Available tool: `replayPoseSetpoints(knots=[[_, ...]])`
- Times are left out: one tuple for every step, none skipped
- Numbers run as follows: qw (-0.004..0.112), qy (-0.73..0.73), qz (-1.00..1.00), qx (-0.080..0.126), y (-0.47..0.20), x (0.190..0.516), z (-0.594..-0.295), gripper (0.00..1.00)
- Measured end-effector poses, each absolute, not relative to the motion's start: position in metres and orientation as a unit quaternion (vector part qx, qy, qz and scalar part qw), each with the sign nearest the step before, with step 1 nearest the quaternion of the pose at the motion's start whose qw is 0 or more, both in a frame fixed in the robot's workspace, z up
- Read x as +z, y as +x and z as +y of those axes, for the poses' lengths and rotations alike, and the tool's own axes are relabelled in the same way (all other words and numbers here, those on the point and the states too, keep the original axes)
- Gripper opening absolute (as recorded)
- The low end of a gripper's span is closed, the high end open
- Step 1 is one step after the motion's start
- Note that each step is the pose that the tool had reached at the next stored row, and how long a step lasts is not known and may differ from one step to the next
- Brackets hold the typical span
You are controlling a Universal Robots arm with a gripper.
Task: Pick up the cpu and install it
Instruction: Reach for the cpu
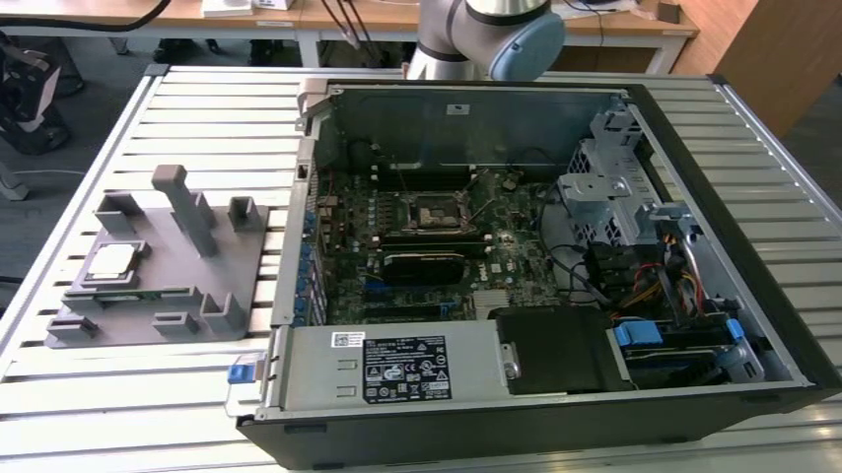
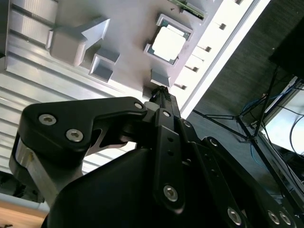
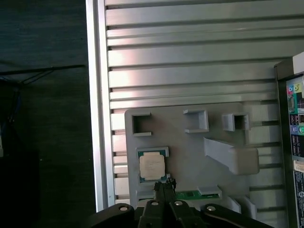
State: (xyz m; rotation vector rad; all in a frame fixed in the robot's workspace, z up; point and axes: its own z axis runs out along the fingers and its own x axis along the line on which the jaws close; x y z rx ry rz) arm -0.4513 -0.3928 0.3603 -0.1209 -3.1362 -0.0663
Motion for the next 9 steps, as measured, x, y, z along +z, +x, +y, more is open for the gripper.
replayPoseSetpoints(knots=[[0.003, -0.039, -0.999, -0.021, -0.4514, 0.3596, -0.3928, 0.11], [0.004, -0.039, -0.999, -0.021, -0.4516, 0.3590, -0.3928, 0.11], [0.004, -0.039, -0.999, -0.021, -0.4517, 0.3585, -0.3928, 0.11], [0.005, -0.038, -0.999, -0.021, -0.4519, 0.3581, -0.3929, 0.11], [0.005, -0.038, -0.999, -0.021, -0.4521, 0.3578, -0.3929, 0.11], [0.005, -0.038, -0.999, -0.021, -0.4522, 0.3575, -0.3929, 0.11], [0.006, -0.038, -0.999, -0.021, -0.4522, 0.3572, -0.3929, 0.11], [0.006, -0.038, -0.999, -0.021, -0.4523, 0.3571, -0.3928, 0.11], [0.007, -0.039, -0.999, -0.021, -0.4523, 0.3569, -0.3928, 0.11]])
